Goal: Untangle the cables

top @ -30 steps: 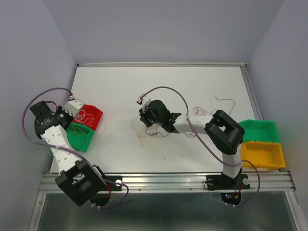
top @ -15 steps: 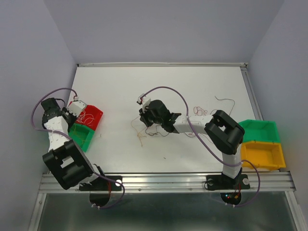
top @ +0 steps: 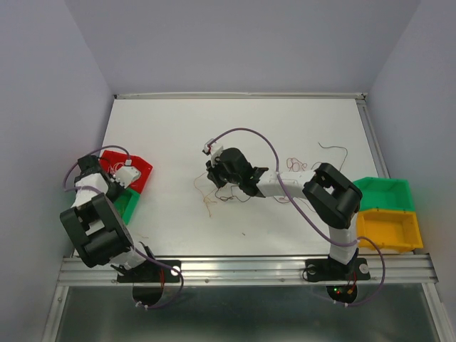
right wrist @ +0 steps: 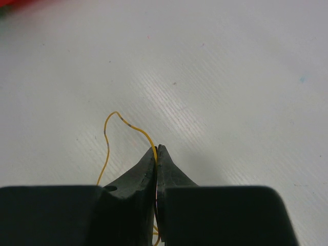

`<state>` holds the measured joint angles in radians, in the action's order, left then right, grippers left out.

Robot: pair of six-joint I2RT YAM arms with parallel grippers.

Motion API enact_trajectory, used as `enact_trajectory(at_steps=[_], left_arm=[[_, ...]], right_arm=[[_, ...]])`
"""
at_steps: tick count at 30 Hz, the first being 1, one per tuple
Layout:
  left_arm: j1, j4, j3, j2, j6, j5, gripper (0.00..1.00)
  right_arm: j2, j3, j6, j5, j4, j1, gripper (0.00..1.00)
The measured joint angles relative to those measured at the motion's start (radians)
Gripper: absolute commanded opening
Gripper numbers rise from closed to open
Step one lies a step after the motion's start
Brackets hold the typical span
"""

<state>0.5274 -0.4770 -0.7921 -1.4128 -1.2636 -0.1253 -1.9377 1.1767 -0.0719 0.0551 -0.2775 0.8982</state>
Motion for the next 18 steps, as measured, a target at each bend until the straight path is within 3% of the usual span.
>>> enact_trajectory(at_steps=[3, 8, 15, 18], left_arm=[[-0.022, 0.018, 0.000, -0.024, 0.013, 0.009, 0.22], [-0.039, 0.024, -0.013, -0.009, 0.043, -0.003, 0.54], [-0.039, -0.038, -0.101, 0.200, 0.049, -0.072, 0.70], [-0.039, -0.065, -0.139, 0.262, 0.048, -0.095, 0.72]], right_arm=[[0.000, 0.000, 0.000, 0.000, 0.000, 0.000, 0.07], [0.000, 0.000, 0.000, 0.000, 0.000, 0.000, 0.07], [0.000, 0.000, 0.000, 0.000, 0.000, 0.000, 0.07], [0.000, 0.000, 0.000, 0.005, 0.000, 0.000, 0.06]])
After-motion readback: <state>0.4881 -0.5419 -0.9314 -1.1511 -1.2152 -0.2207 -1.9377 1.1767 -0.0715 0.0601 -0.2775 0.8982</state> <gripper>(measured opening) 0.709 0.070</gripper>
